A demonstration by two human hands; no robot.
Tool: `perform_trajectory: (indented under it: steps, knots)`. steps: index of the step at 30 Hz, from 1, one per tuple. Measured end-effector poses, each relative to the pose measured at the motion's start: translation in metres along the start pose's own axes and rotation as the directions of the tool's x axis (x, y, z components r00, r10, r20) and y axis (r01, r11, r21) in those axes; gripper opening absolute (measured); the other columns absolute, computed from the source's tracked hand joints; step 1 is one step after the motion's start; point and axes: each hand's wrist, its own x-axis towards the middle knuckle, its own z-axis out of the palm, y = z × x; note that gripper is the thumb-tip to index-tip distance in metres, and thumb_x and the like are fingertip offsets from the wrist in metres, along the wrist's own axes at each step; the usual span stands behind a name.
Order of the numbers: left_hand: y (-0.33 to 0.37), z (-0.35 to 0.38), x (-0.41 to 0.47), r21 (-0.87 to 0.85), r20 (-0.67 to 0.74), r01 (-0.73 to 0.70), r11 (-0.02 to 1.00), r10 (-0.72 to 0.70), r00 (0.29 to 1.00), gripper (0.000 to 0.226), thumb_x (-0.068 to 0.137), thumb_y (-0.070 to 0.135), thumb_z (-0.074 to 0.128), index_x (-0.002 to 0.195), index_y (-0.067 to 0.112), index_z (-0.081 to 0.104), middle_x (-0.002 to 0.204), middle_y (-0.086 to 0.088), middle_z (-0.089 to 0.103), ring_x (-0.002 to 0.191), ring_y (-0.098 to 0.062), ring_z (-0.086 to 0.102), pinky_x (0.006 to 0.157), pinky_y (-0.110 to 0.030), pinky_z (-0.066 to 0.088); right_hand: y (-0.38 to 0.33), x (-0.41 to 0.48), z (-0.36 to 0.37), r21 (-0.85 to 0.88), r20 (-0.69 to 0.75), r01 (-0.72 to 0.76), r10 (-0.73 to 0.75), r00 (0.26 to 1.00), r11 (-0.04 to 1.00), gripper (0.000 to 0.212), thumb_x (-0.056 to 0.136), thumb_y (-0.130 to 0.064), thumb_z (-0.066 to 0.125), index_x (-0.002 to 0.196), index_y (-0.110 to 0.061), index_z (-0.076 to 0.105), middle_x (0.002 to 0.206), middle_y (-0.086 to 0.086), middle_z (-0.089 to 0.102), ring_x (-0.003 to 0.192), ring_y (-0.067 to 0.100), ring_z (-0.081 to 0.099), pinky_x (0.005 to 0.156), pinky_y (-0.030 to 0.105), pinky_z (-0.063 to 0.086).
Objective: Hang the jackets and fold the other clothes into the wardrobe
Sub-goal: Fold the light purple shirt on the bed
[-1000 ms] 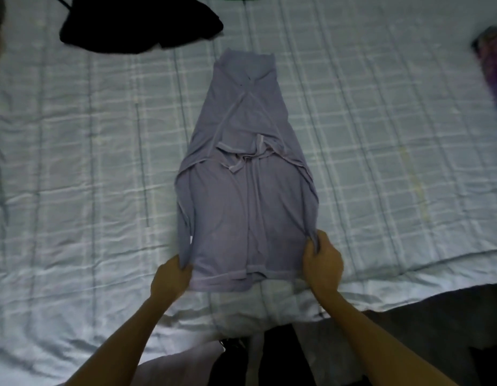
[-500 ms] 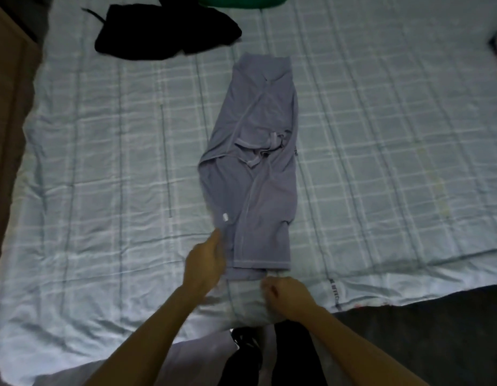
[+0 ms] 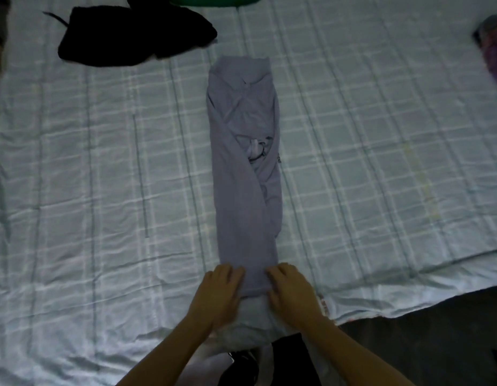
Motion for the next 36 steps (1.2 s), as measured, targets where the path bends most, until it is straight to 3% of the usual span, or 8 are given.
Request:
perform_trajectory:
  steps: [5, 11, 15, 20, 23, 25, 29, 36]
  knots:
    - [-0.019, 0.033, 0.025, 0.097, -0.067, -0.147, 0.984, 0.154, 0.986, 0.073, 0.069, 0.056, 0.049, 0.131, 0.017, 0.047, 0.129, -0.012, 0.045, 0.116, -0.029, 0.044, 0.085, -0.043, 0.048, -0.016, 0.036, 0.033, -0.092, 0.057, 0.147, -0.142, 0.988, 0.985, 0.065, 0.052, -0.038, 0.070, 0.113, -0.022, 0.052, 0.110, 0.006, 0.061, 0.101, 0.024, 0.058, 0.079, 0.030, 0.046]
    - [-0.018, 0.023, 0.036, 0.013, -0.198, -0.132, 0.991, 0.132, 0.971, 0.038, 0.067, 0.019, 0.041, 0.093, 0.017, 0.067, 0.088, -0.003, 0.065, 0.079, -0.021, 0.059, 0.066, -0.026, 0.031, -0.002, 0.057, 0.038, -0.120, -0.086, 0.194, -0.204, 0.975, 0.974, 0.021, 0.064, -0.020, 0.046, 0.071, -0.021, 0.065, 0.073, -0.003, 0.061, 0.068, 0.016, 0.058, 0.065, 0.024, 0.030]
    - [-0.002, 0.000, 0.038, -0.108, 0.009, -0.057, 0.993, 0.058, 0.998, 0.007, 0.059, 0.022, 0.066, 0.065, 0.025, 0.066, 0.062, 0.007, 0.064, 0.056, -0.011, 0.063, 0.059, -0.019, 0.040, -0.014, 0.047, 0.006, -0.035, 0.204, 0.089, -0.080, 0.976, 0.995, 0.027, 0.067, -0.019, 0.043, 0.076, -0.018, 0.069, 0.077, 0.002, 0.065, 0.069, 0.020, 0.065, 0.063, 0.023, 0.045]
    - [0.039, -0.044, 0.016, -0.236, 0.646, 0.077, 0.969, 0.097, 0.757, 0.030, 0.086, 0.017, 0.052, 0.111, 0.006, 0.065, 0.117, -0.018, 0.063, 0.104, -0.033, 0.058, 0.077, -0.025, 0.037, -0.040, 0.012, -0.057, -0.188, 0.689, 0.094, 0.063, 0.722, 0.978, 0.034, 0.086, -0.024, 0.061, 0.117, -0.011, 0.064, 0.121, 0.014, 0.061, 0.112, 0.032, 0.057, 0.093, 0.035, 0.045]
    - [0.041, -0.074, 0.014, -0.408, 0.501, 0.218, 0.886, 0.018, 0.865, 0.047, 0.073, 0.033, 0.039, 0.097, 0.004, 0.068, 0.103, -0.018, 0.067, 0.095, -0.032, 0.062, 0.075, -0.026, 0.040, -0.054, 0.019, -0.094, -0.134, 0.608, -0.017, 0.095, 0.788, 0.991, 0.034, 0.088, -0.029, 0.058, 0.116, -0.009, 0.064, 0.118, 0.014, 0.062, 0.109, 0.032, 0.058, 0.089, 0.035, 0.046]
    - [0.028, -0.095, 0.029, -0.498, 0.243, 0.245, 0.832, -0.137, 0.960, 0.049, 0.071, 0.047, 0.041, 0.095, 0.014, 0.070, 0.097, -0.010, 0.069, 0.091, -0.026, 0.063, 0.073, -0.024, 0.043, -0.052, 0.038, -0.114, -0.060, 0.309, -0.082, 0.096, 0.946, 0.995, 0.025, 0.088, -0.025, 0.055, 0.107, -0.012, 0.065, 0.108, 0.014, 0.065, 0.100, 0.033, 0.061, 0.079, 0.034, 0.047]
    - [-0.002, -0.113, 0.057, -0.378, -0.245, 0.165, 0.911, -0.270, 0.931, 0.066, 0.075, 0.026, 0.069, 0.135, 0.010, 0.048, 0.130, -0.020, 0.054, 0.114, -0.033, 0.056, 0.093, -0.040, 0.046, -0.040, 0.074, -0.126, 0.045, -0.196, -0.115, 0.122, 0.973, 0.992, 0.036, 0.084, -0.015, 0.058, 0.119, -0.009, 0.060, 0.117, 0.019, 0.060, 0.105, 0.037, 0.057, 0.083, 0.041, 0.046]
    - [0.004, -0.038, 0.053, -0.055, 0.018, 0.109, 0.993, -0.108, 0.994, 0.068, 0.067, 0.037, 0.062, 0.127, 0.013, 0.044, 0.121, -0.021, 0.058, 0.107, -0.036, 0.061, 0.077, -0.046, 0.052, -0.018, 0.078, -0.050, -0.135, 0.033, 0.070, -0.067, 0.997, 0.988, 0.056, 0.052, -0.016, 0.076, 0.107, -0.010, 0.063, 0.099, 0.017, 0.062, 0.087, 0.038, 0.063, 0.066, 0.039, 0.052]
